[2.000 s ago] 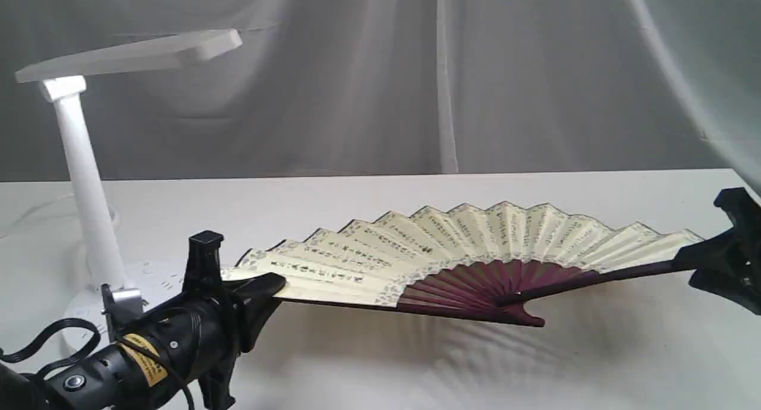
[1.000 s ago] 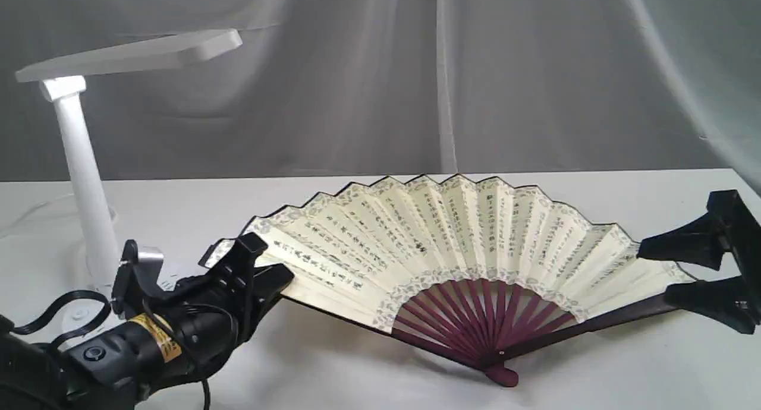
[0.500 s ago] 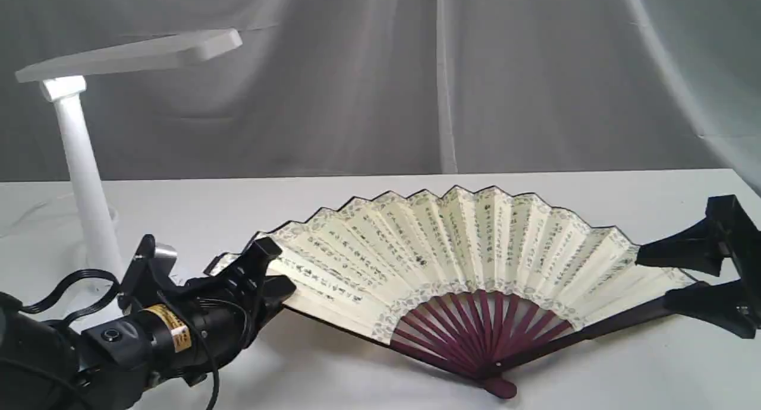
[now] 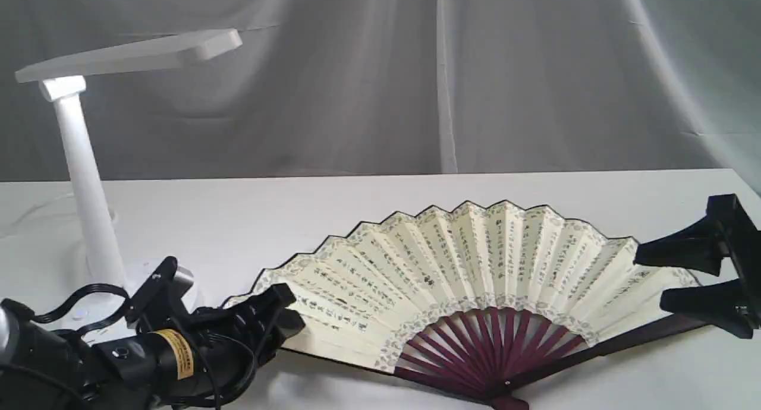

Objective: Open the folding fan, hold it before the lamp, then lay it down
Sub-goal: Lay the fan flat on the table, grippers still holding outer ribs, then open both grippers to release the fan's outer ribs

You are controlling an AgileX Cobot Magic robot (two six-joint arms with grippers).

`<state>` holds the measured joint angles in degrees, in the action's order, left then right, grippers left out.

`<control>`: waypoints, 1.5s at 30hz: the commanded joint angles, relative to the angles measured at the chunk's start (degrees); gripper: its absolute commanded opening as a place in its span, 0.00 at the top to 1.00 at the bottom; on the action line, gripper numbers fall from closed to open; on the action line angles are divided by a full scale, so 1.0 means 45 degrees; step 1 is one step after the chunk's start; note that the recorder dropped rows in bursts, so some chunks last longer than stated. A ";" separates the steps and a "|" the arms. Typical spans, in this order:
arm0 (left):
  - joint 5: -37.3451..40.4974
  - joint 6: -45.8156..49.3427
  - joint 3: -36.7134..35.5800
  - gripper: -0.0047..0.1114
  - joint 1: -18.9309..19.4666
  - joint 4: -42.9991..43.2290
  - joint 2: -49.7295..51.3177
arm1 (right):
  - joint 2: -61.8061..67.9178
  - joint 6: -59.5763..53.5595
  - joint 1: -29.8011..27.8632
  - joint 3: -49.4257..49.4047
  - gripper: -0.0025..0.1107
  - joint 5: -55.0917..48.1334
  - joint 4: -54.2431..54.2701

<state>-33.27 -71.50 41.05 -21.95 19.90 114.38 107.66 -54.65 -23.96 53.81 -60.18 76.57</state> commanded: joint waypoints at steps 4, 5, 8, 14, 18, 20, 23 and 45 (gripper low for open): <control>-0.0330 0.1012 -0.0019 0.50 -0.0003 -0.0037 -0.1156 | -0.0060 -0.0616 -0.0009 0.0071 0.46 -0.0627 0.0084; -0.0298 0.1012 -0.0019 0.50 -0.0003 -0.0037 -0.1354 | -0.0060 -0.0720 -0.0009 0.0071 0.46 -0.0676 0.0173; -0.0298 0.1012 -0.0019 0.50 -0.0003 -0.0158 -0.1757 | -0.0060 -0.0766 -0.0009 0.0071 0.46 -0.0773 0.0446; 0.0482 0.0934 -0.0019 0.50 -0.0003 -0.1342 -0.2027 | -0.0060 -0.0798 -0.0009 0.0071 0.46 -0.0807 0.0704; 0.2417 0.0956 -0.0019 0.50 -0.0003 -0.1961 -0.2027 | -0.0060 -0.0798 -0.0009 0.0071 0.46 -0.0834 0.0704; 0.3020 0.0956 -0.0019 0.50 -0.0003 -0.2020 -0.2027 | -0.0060 -0.0798 -0.0009 0.0071 0.46 -0.0834 0.0704; 0.3163 0.1179 -0.0019 0.50 0.0140 -0.1930 -0.2027 | -0.0060 -0.0798 -0.0009 0.0071 0.46 -0.0834 0.0704; 1.2286 0.5010 0.1900 0.85 0.0289 0.1585 -0.6439 | -0.1203 -0.0921 0.0013 0.0071 0.70 -0.0329 0.0579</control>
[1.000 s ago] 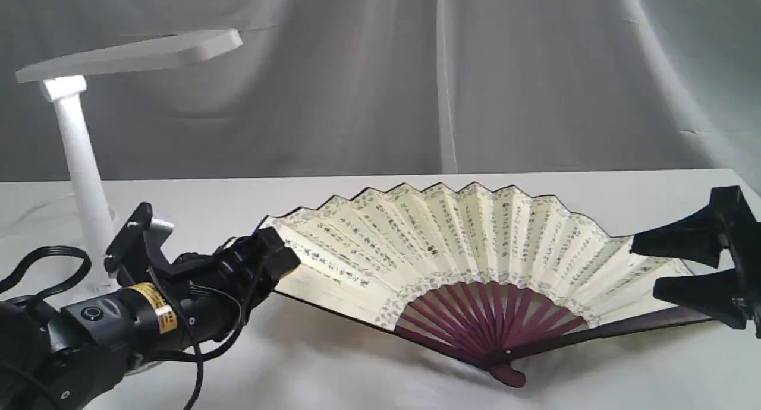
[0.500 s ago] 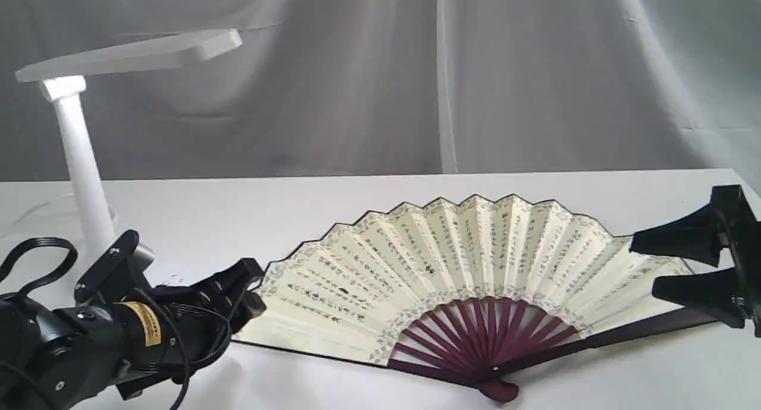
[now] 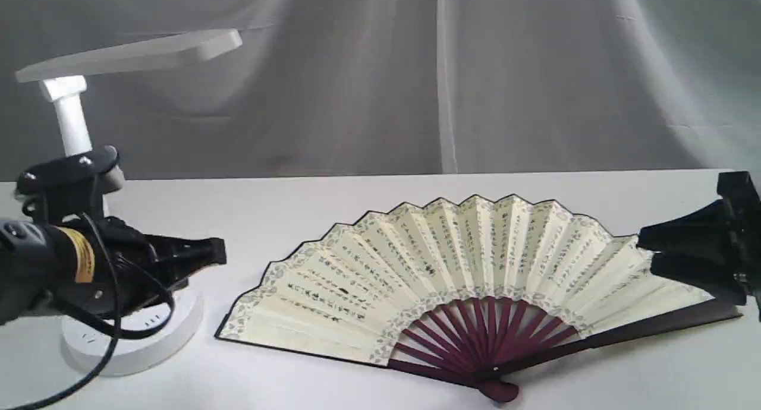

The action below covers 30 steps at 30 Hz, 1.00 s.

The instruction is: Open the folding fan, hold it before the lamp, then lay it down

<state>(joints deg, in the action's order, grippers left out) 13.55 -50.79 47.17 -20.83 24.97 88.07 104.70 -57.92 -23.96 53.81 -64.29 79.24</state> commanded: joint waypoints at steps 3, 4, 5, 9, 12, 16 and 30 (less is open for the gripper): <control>0.3486 0.1502 0.0954 0.90 0.0040 0.0459 -0.1068 | -0.0976 0.0017 0.0013 0.0071 0.74 0.1466 -0.0479; 0.4070 0.1899 0.1105 0.92 0.0040 0.0459 -0.1222 | -0.1076 0.0223 0.0013 0.0071 0.74 0.1686 -0.0712; 0.4692 0.2121 0.1210 0.92 0.0040 0.0459 -0.1293 | -0.1142 0.0330 0.0013 0.0071 0.74 0.1855 -0.0922; 0.6464 0.3147 0.1680 0.92 0.0040 0.0377 -0.1380 | -0.1361 0.0702 0.0156 0.0071 0.74 0.2293 -0.1712; 0.6806 0.4072 0.1800 0.92 0.0040 -0.0295 -0.1405 | -0.1578 0.1230 0.0607 0.0231 0.78 0.2942 -0.2901; 0.6806 0.5460 0.1800 0.92 0.0040 -0.1374 -0.1427 | -0.1727 0.3989 0.1516 0.1449 0.80 0.3155 -0.6530; 0.7404 0.6112 0.1800 0.92 0.0060 -0.1861 -0.1457 | -0.1727 1.2682 0.5362 0.3770 0.81 0.1624 -1.8310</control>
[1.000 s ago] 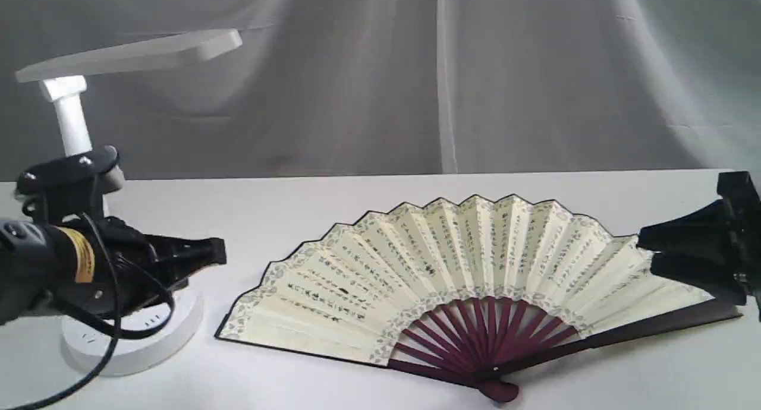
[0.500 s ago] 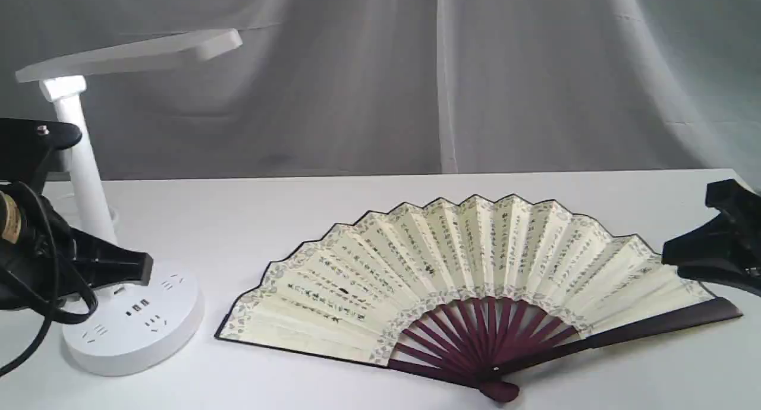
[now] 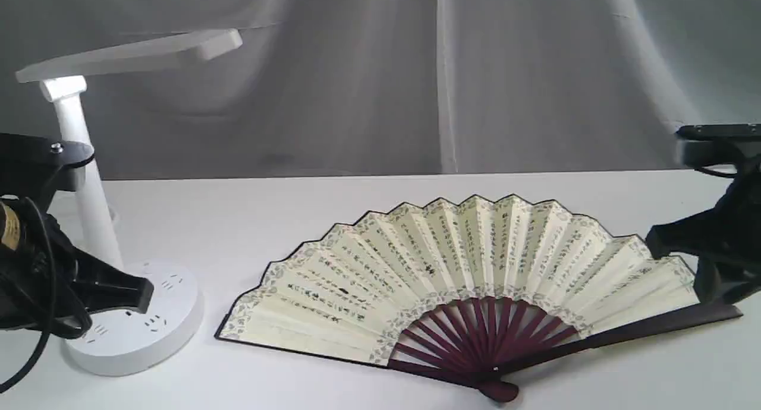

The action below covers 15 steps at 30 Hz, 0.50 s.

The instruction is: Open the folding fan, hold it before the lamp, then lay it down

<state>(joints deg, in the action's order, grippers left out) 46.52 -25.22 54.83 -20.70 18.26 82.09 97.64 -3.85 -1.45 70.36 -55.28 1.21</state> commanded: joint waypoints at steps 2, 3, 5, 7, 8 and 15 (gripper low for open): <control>0.0051 0.1002 0.0098 0.92 0.0058 -0.0934 -0.0129 | -0.0157 0.0667 0.0360 0.0092 0.81 -0.0658 -0.0449; 0.0051 0.1312 0.0098 0.92 0.0199 -0.1381 -0.0129 | -0.0157 0.0667 0.0312 0.0092 0.81 -0.0830 -0.0117; 0.0051 0.1878 0.0098 0.92 0.0624 -0.2255 -0.0129 | -0.0157 0.0602 0.0279 0.0092 0.81 -0.1163 0.0080; 0.0081 0.2612 0.0098 0.92 0.1336 -0.3119 -0.0129 | -0.0278 0.0602 0.0279 0.0067 0.81 -0.1255 0.0080; 0.0096 0.2739 0.0098 0.92 0.1706 -0.3296 -0.0129 | -0.0458 0.0629 0.0279 0.0014 0.82 -0.1200 0.0080; 0.0602 0.2709 0.0098 0.92 0.3332 -0.3178 -0.0129 | -0.1430 0.0937 0.0279 -0.0755 0.98 -0.0991 -0.0494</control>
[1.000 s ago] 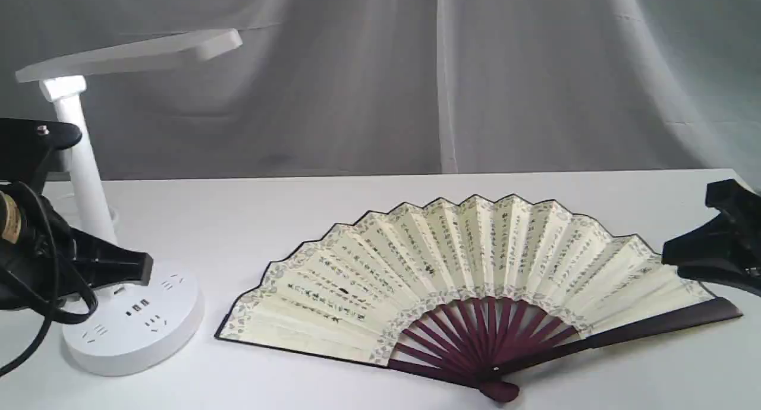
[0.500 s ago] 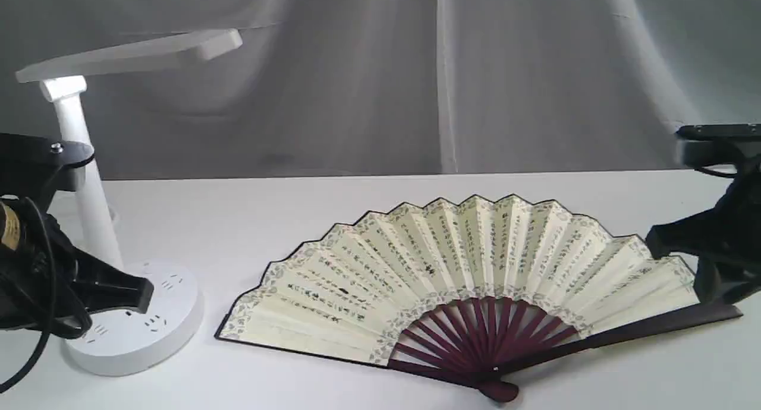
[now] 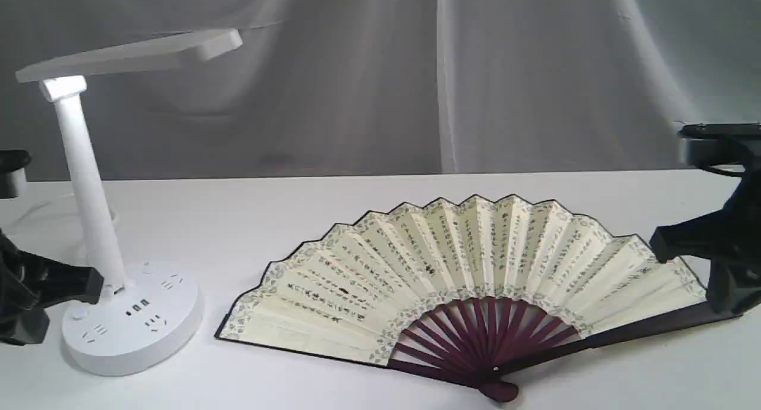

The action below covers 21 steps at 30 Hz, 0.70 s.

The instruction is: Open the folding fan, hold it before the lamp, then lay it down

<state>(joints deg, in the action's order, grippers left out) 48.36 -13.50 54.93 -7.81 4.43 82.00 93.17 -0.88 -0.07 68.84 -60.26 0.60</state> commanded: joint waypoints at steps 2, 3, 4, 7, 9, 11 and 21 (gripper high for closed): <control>0.0252 0.0105 0.0077 0.92 0.0733 -0.0105 -0.0109 | -0.0783 0.0291 -0.0028 -0.0885 0.98 0.0416 -0.0448; 0.0252 0.0105 0.0077 0.92 0.0873 -0.0105 -0.0109 | -0.0938 0.0291 -0.0028 -0.1061 0.98 0.0504 -0.0501; 0.0252 0.0105 0.0077 0.92 0.0873 -0.0105 -0.0109 | -0.1163 0.0195 -0.0028 -0.1288 0.98 0.0558 -0.0558; 0.0252 0.0184 0.0077 0.92 0.0875 -0.0003 -0.0109 | -0.1682 0.0195 -0.0028 -0.1704 0.98 0.0637 -0.0946; 0.0252 0.0426 0.0077 0.92 0.0875 -0.0003 -0.0109 | -0.2001 0.0412 -0.0028 -0.1892 0.98 0.0660 -0.1232; 0.0252 0.0426 0.0077 0.92 0.0875 -0.0003 -0.0109 | -0.2300 0.0564 -0.0028 -0.2039 0.98 0.0660 -0.1297; 0.0682 0.0487 0.0077 0.92 0.0875 0.0092 -0.1368 | -0.4941 0.0594 0.0015 -0.2917 0.98 0.0551 -0.1613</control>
<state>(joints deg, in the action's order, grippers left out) 50.91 -11.67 54.93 -4.02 4.58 77.98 72.89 1.47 0.00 56.33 -57.97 -5.55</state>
